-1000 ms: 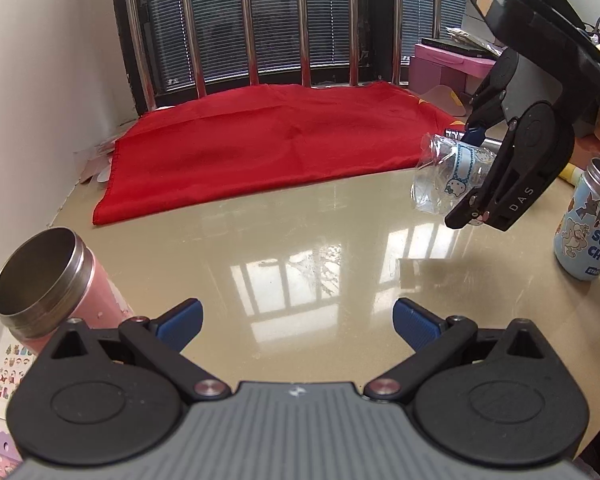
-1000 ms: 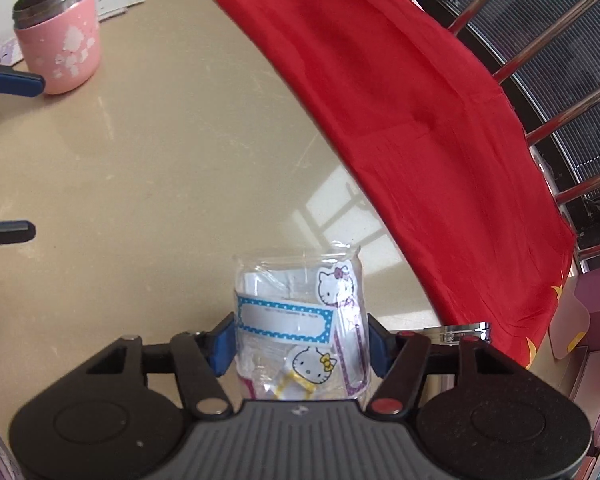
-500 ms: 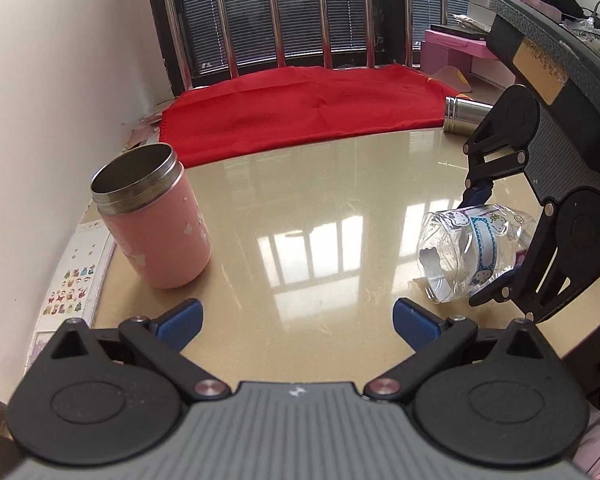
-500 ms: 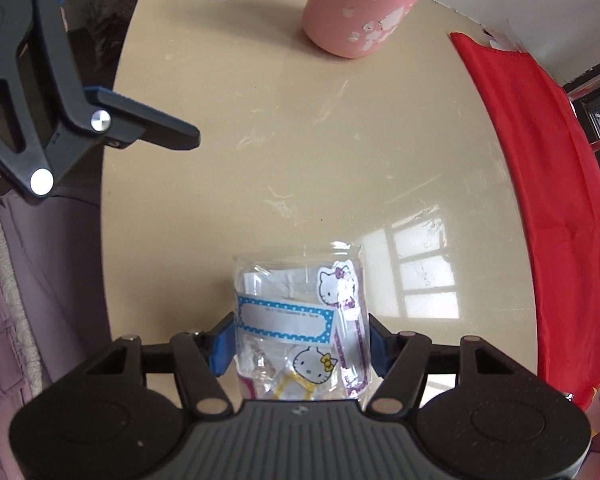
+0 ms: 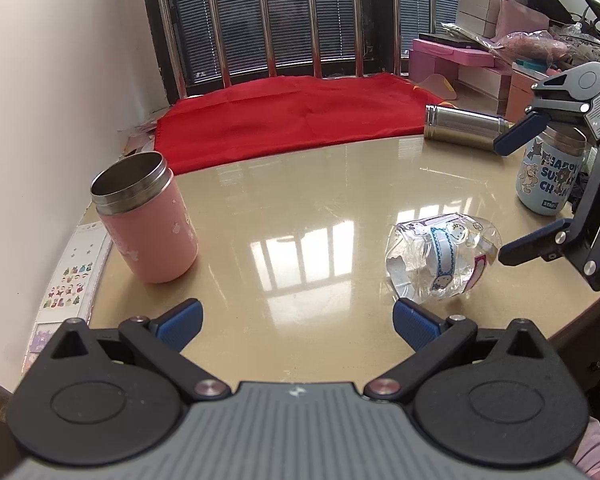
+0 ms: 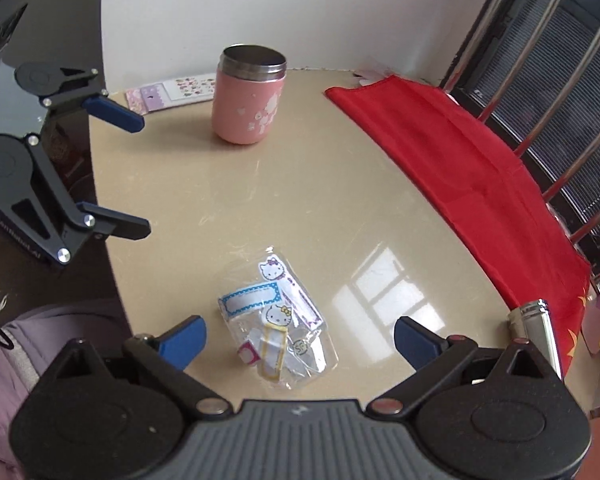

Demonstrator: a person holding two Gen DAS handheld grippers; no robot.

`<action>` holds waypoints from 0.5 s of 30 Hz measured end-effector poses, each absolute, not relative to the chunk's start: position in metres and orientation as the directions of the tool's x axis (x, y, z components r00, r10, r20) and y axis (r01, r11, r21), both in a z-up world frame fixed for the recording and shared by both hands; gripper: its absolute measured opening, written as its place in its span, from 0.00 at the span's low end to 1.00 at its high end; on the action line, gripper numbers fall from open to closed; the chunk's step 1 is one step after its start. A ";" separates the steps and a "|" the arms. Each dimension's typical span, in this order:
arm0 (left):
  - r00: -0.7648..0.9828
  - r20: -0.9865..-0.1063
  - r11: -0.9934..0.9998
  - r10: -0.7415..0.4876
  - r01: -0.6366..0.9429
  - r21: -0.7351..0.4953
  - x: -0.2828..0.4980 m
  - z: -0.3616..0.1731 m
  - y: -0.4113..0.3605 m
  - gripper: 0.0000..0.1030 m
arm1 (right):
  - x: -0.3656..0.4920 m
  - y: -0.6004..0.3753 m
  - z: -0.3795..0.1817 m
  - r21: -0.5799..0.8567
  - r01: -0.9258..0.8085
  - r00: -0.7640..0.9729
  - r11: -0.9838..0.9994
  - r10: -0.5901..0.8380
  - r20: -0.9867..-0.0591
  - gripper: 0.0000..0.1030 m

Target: Flip cup upright

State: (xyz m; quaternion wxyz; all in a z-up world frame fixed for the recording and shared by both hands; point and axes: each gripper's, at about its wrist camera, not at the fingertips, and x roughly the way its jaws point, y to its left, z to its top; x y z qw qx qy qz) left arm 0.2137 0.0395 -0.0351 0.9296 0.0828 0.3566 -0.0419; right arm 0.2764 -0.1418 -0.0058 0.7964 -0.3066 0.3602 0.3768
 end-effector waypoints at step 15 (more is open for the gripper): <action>0.666 -0.745 0.997 -0.039 0.071 0.012 0.212 -0.019 -0.041 1.00 | 0.240 -0.259 -0.015 -0.020 -0.544 0.624 0.839 0.388 -0.678 0.98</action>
